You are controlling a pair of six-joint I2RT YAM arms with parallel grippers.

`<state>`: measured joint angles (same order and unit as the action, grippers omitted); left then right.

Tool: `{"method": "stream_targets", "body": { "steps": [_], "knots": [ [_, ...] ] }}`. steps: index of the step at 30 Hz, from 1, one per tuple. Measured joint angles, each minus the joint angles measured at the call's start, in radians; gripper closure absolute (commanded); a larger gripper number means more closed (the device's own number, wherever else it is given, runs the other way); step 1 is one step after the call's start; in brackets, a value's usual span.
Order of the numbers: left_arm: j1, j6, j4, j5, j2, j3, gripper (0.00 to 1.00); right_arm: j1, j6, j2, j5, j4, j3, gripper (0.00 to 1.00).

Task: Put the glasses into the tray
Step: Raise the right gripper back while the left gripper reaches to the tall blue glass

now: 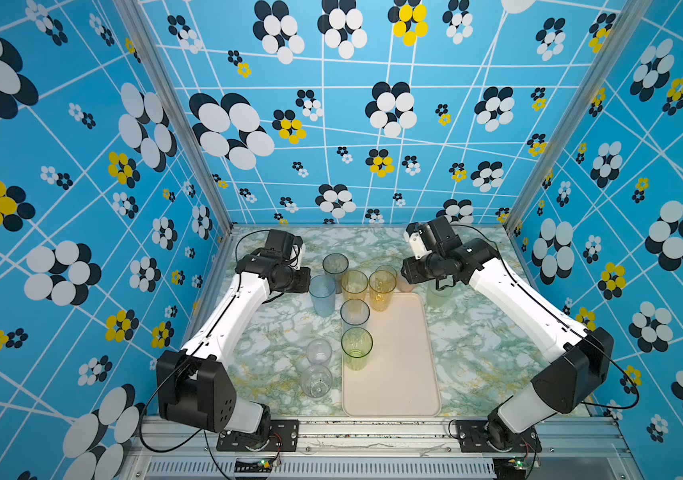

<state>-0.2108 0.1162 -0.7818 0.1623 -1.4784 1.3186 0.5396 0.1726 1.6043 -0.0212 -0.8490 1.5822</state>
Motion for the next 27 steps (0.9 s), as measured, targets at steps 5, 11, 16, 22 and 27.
{"method": "stream_targets", "body": {
  "steps": [5, 11, 16, 22, 27],
  "knots": [
    [-0.007, -0.013, -0.008, -0.005, -0.073, 0.060, 0.82, 0.000, 0.000, 0.000, 0.000, -0.003, -0.018, 0.54],
    [-0.029, -0.031, -0.026, -0.030, -0.142, 0.107, 0.79, -0.005, 0.000, -0.008, 0.000, 0.002, -0.026, 0.54],
    [-0.048, -0.039, -0.050, -0.066, -0.182, 0.130, 0.80, -0.014, 0.000, -0.018, 0.000, 0.006, -0.051, 0.54],
    [-0.053, -0.042, -0.064, -0.092, -0.190, 0.134, 0.80, -0.019, 0.000, -0.019, 0.000, 0.018, -0.067, 0.54],
    [-0.054, -0.049, -0.066, -0.101, -0.192, 0.136, 0.80, -0.022, 0.000, -0.019, 0.001, 0.023, -0.069, 0.54]
  ]
}}
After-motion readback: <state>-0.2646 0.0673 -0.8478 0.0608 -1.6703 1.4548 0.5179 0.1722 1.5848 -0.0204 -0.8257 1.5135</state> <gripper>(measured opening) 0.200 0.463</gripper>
